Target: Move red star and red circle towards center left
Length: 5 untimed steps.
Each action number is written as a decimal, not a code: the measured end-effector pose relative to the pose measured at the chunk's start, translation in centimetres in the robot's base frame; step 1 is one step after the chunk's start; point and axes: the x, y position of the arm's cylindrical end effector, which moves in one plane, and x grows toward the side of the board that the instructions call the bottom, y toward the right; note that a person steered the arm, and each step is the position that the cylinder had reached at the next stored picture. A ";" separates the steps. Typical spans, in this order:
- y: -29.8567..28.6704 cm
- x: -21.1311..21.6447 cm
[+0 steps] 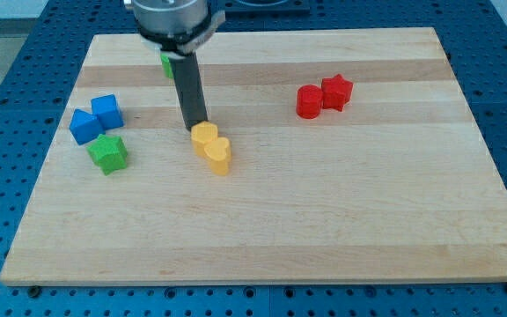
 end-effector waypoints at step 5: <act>25.6 -4.8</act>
